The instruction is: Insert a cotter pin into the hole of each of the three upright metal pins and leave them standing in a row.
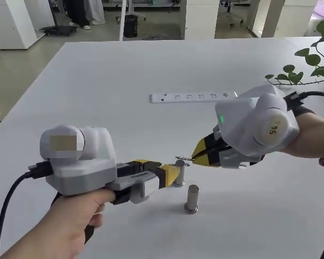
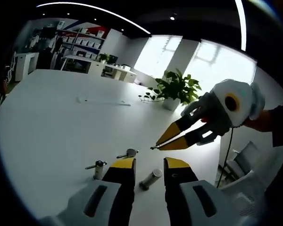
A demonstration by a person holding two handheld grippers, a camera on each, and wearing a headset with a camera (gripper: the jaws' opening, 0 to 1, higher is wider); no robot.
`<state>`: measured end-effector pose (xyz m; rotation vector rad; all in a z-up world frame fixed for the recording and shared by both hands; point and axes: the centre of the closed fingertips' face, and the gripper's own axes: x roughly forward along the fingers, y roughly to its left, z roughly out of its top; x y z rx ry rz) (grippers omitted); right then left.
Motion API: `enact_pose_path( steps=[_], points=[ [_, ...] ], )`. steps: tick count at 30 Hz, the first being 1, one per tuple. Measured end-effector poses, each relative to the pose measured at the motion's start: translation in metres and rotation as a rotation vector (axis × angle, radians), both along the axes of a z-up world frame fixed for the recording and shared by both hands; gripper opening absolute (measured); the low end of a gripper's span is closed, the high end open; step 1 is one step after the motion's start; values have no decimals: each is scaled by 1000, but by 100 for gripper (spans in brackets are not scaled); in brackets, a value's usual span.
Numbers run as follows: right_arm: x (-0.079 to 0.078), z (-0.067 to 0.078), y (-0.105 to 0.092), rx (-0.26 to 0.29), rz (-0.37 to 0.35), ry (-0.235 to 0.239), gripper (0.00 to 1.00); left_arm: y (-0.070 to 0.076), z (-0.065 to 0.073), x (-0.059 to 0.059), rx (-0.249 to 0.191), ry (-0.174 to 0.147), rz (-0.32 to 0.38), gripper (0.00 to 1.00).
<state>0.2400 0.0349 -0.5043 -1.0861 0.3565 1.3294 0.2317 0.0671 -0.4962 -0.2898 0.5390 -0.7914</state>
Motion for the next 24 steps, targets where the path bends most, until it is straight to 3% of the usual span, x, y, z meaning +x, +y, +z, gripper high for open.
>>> enact_pose_path(
  steps=[6,12,24],
  points=[
    [-8,3,8,5,28,1,0,-6,3,-2,-55,38,-4,15],
    [-14,5,11,8,49,-3,0,-8,4,-4,-76,57,-5,10],
    [-18,5,14,5,68,-19,0,-11,7,-4,-121,78,-1,1]
  ],
)
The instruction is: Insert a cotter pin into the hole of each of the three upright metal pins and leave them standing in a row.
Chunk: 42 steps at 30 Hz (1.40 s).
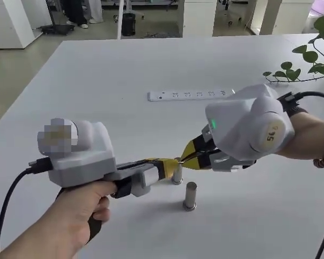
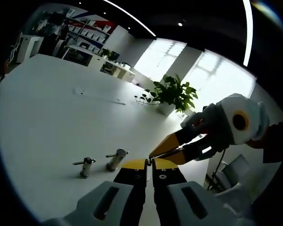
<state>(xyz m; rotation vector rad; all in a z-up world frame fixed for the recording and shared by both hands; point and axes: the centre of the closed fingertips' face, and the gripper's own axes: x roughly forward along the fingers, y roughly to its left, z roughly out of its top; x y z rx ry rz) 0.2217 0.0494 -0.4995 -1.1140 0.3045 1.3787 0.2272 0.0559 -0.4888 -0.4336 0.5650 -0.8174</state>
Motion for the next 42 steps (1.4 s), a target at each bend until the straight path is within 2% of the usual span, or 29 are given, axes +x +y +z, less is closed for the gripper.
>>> enact_pose_path(
  steps=[3,5,8,12,15,22,23,24,28,31,33,37,42],
  points=[
    [0,0,0,4,-4,5,0,0,0,0,11,-17,-11,1],
    [0,0,0,5,-4,4,0,0,0,0,6,-15,-13,1],
    [-1,0,0,8,-5,8,0,0,1,-1,15,-36,-25,1],
    [-1,-1,0,18,-21,30,0,0,0,-1,26,-44,-31,1],
    [-1,-2,0,31,-34,53,0,-1,0,-1,44,-66,-42,0],
    [-4,-4,-4,92,-122,198,0,-1,-3,-8,91,-102,-82,0],
    [-6,-5,-5,102,-140,233,0,0,-4,-9,104,-109,-91,0],
    [-9,-4,-4,132,-170,300,1,1,-5,-10,117,-113,-99,0],
    [-12,-5,-9,169,-221,403,5,4,-9,-13,138,-122,-118,0],
    [-17,-4,-9,197,-230,470,5,3,-8,-17,145,-149,-157,0],
    [-16,-5,-12,215,-235,500,5,2,-8,-22,155,-168,-180,0],
    [-26,-6,-12,234,-225,571,4,0,-8,-31,176,-199,-228,0],
    [-31,-10,-15,230,-234,596,5,-2,-9,-39,173,-221,-276,0]
  ],
)
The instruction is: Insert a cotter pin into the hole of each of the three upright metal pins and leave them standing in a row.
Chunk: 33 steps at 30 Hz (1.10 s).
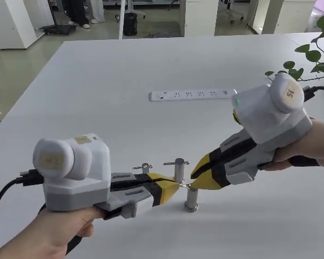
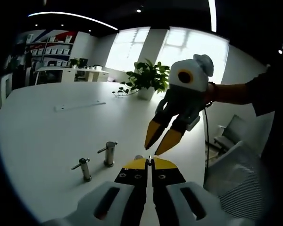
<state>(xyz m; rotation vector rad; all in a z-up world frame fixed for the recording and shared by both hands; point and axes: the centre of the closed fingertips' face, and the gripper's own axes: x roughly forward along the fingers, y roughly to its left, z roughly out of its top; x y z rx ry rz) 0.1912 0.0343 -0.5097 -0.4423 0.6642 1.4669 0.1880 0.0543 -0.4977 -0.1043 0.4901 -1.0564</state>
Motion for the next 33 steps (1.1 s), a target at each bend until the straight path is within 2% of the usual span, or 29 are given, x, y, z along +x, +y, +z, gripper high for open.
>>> enact_pose_path(
  steps=[3,10,17,21,27,33],
  points=[
    [-10,0,-1,17,27,45,6,-1,1,-4,-8,-7,-22,0],
    [-30,2,0,48,78,127,5,-10,9,-20,-59,-11,-109,0],
    [-45,5,1,62,132,171,4,-15,11,-29,-84,-7,-153,0],
    [-51,7,1,73,153,188,0,-17,12,-32,-87,-9,-161,0],
    [-53,8,0,77,158,194,0,-16,15,-34,-109,-6,-163,0],
    [-54,10,0,67,188,156,0,-15,15,-34,-110,-7,-168,0]
  ],
)
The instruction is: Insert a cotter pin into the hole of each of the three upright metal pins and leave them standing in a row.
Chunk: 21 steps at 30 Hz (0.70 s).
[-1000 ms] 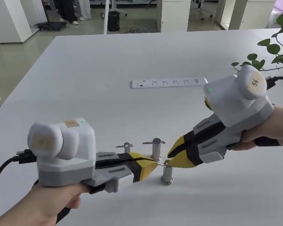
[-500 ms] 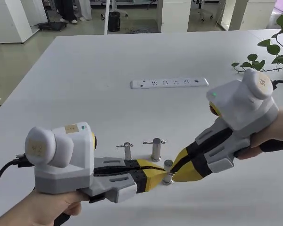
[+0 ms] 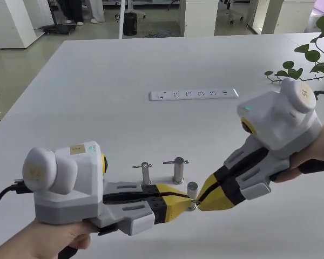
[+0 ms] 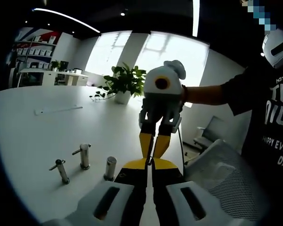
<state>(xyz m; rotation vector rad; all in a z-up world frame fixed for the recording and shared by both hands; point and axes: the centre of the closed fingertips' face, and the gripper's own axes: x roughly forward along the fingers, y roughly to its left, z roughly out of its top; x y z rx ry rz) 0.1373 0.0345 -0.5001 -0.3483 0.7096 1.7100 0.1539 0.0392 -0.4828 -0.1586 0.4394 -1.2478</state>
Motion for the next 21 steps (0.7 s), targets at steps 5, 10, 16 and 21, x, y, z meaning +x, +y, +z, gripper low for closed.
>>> enact_pose_path(
  steps=[5,10,16,21],
  points=[
    [-2,-2,0,-36,20,-33,0,-1,-1,-3,27,-58,-28,1],
    [-1,-5,0,-71,46,-93,0,0,-4,-1,61,-96,-29,2],
    [8,-11,-5,-124,57,-156,0,0,-10,5,96,-119,-8,11],
    [17,-24,-15,-205,56,-207,0,4,-15,14,124,-128,38,17]
  ],
)
